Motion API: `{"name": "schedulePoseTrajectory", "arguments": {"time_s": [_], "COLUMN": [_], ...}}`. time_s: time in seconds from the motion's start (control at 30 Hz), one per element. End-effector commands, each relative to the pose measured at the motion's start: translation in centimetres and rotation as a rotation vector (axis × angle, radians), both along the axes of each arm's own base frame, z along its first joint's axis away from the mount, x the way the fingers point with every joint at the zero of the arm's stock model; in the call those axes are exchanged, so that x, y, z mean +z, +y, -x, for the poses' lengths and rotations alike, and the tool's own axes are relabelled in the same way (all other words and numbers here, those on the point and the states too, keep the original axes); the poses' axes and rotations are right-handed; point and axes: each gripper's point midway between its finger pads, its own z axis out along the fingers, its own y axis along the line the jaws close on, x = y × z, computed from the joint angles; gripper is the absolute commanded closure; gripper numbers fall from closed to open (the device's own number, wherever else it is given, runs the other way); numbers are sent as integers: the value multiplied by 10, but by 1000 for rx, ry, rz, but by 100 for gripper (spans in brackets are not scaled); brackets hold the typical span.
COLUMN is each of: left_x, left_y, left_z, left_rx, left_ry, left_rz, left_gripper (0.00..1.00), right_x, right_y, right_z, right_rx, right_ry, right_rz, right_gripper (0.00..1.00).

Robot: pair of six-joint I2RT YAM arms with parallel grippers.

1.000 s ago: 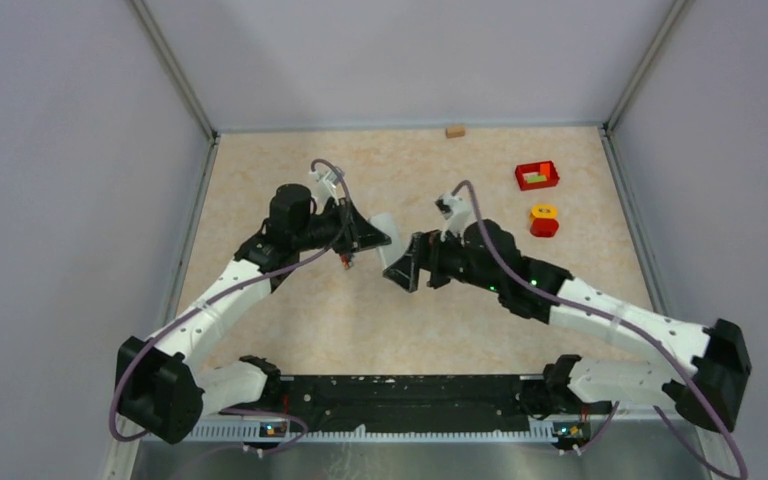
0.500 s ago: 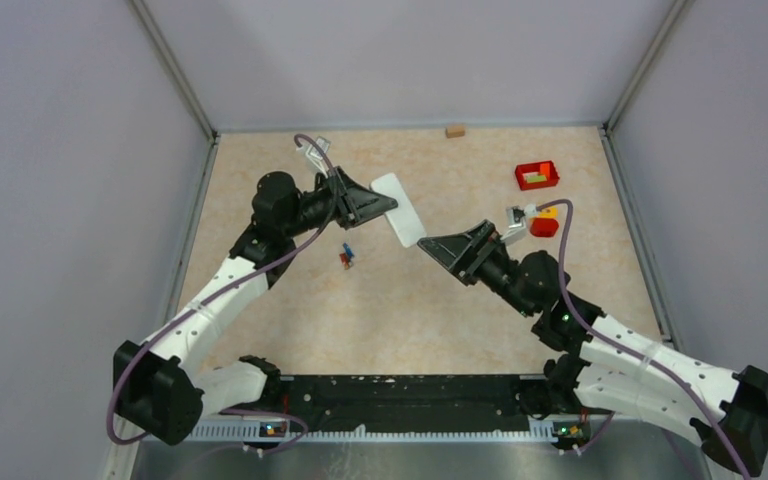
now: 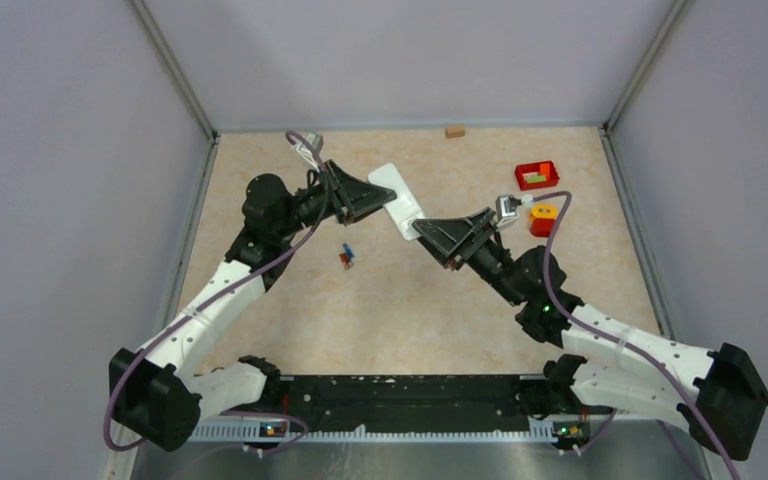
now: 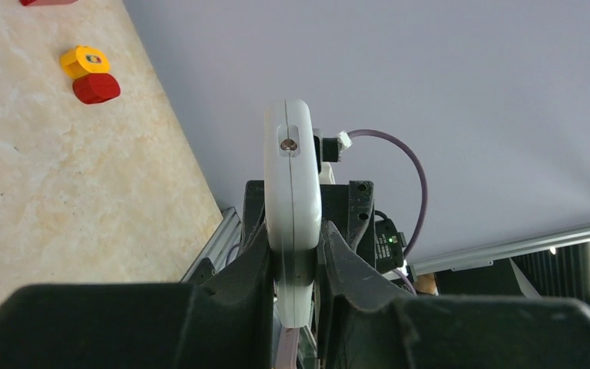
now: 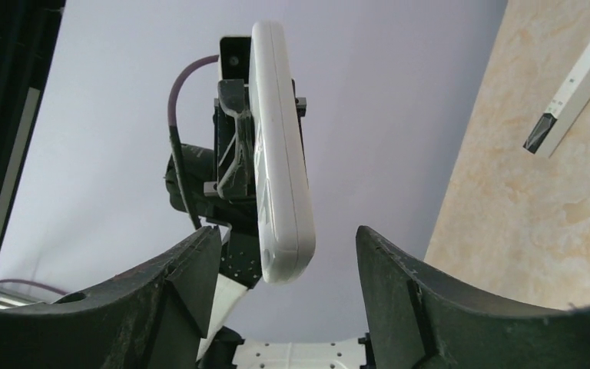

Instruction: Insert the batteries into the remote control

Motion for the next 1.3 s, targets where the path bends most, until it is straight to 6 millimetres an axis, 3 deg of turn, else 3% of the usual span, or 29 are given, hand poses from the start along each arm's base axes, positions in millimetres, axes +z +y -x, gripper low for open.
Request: {"name": "schedulePoseTrajectory", "arguments": {"time_s": [0.0,0.17,0.37,0.6,0.7,0.77,0.87,0.97,1.1,1.27], "left_x": [31,36,37,40,42,43,49,57,62,61], "left_y": [6,6,4,4,4,4,6,7,7,4], "left_z": [13,18,22,23,23,23,22,20,18,17], "left_rx": [-11,-29,-53,-57,-60,-60,-50,-33,-27,-45], "left_ry": [-101,-111,-110,-105,-107,-106,-116,-127,-117,-74], "left_rz": [60,70,77,89,94,100,116,131,143,146], "left_gripper": [100,100,100,100,100,100,100,100,100,100], "right_x": [28,26,29,23,19,14,3,-10,-20,-22], "right_y": [-8,-6,4,10,11,12,12,11,9,2], "right_z": [-2,-8,-8,-9,-10,-11,-13,-11,-3,5], "right_rx": [-8,-21,16,35,34,32,29,42,76,122], "right_ry": [-51,-43,-69,-65,-61,-48,-35,-47,-121,-203], "right_rz": [-104,-74,-59,-45,-37,-23,-5,25,67,104], "right_gripper": [36,44,46,32,30,37,60,71,78,80]}}
